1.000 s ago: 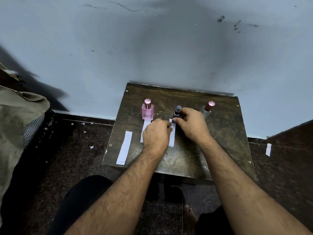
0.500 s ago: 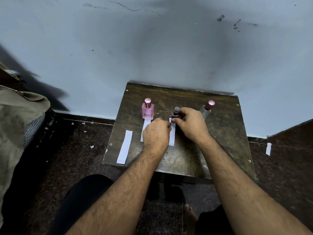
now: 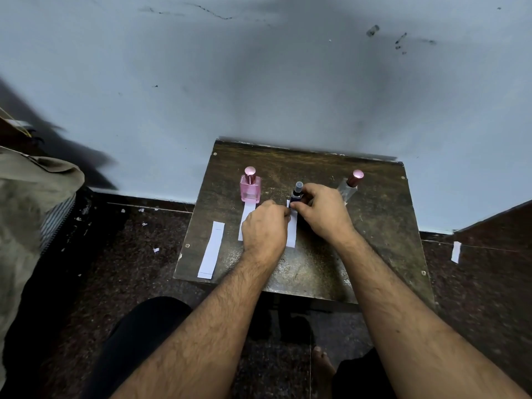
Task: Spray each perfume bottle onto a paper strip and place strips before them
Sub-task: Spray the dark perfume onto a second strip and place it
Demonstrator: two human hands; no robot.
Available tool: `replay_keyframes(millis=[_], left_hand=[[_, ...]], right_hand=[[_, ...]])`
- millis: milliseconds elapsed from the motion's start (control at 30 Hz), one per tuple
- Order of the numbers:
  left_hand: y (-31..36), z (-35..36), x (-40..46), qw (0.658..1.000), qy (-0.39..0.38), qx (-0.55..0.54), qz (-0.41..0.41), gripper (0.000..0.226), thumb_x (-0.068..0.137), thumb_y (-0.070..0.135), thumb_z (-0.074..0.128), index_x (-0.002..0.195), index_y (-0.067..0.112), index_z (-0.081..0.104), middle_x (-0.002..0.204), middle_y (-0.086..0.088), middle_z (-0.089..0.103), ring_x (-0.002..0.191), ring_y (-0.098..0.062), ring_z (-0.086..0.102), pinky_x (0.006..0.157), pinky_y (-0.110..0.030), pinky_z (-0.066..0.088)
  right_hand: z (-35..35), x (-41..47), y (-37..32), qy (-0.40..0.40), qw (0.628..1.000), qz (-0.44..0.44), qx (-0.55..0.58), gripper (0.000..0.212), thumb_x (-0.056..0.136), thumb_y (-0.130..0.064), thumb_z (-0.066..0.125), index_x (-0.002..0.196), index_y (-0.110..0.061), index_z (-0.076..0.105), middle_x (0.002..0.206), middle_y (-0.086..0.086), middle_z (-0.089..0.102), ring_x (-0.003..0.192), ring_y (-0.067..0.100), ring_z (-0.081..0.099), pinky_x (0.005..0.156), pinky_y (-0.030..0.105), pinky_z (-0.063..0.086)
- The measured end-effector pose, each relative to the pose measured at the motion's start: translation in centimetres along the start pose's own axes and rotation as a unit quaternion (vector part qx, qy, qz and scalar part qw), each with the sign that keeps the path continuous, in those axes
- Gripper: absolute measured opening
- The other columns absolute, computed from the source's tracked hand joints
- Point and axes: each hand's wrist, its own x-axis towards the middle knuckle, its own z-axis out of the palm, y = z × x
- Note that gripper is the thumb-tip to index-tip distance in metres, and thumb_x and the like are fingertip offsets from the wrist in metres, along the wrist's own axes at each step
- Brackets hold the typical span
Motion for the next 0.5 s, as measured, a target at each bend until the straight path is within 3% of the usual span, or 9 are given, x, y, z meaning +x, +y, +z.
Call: replay_keyframes(millis=[233, 400, 500], left_hand=[[-0.02, 0.19, 0.07, 1.000, 0.001, -0.004, 0.001, 0.025, 0.099, 0.037, 0.050, 0.112, 0.030, 0.069, 0.111, 0.001, 0.060, 0.105, -0.026, 0.060, 0.070, -0.032, 0.034], [-0.02, 0.13, -0.04, 1.000, 0.006, -0.007, 0.004, 0.026, 0.099, 0.036, 0.049, 0.113, 0.029, 0.069, 0.111, 0.001, 0.060, 0.103, -0.025, 0.060, 0.070, -0.031, 0.034], [0.05, 0.00, -0.23, 1.000, 0.007, -0.007, 0.004, 0.025, 0.099, 0.036, 0.049, 0.111, 0.028, 0.069, 0.110, 0.002, 0.060, 0.103, -0.025, 0.061, 0.069, -0.032, 0.036]], right_hand=[[0.18, -0.13, 0.10, 0.003, 1.000, -0.001, 0.008, 0.021, 0.081, -0.020, 0.074, 0.101, -0.015, 0.069, 0.094, 0.003, 0.071, 0.088, 0.021, 0.064, 0.073, 0.027, 0.045], [-0.08, -0.34, -0.01, 0.011, 1.000, -0.006, 0.019, 0.036, 0.081, -0.019, 0.074, 0.116, -0.015, 0.066, 0.097, 0.002, 0.071, 0.091, 0.019, 0.063, 0.077, 0.026, 0.044], [-0.29, -0.59, -0.07, 0.008, 1.000, -0.002, 0.030, 0.042, 0.082, -0.018, 0.074, 0.122, -0.016, 0.063, 0.087, -0.002, 0.068, 0.085, 0.015, 0.062, 0.082, 0.031, 0.050]])
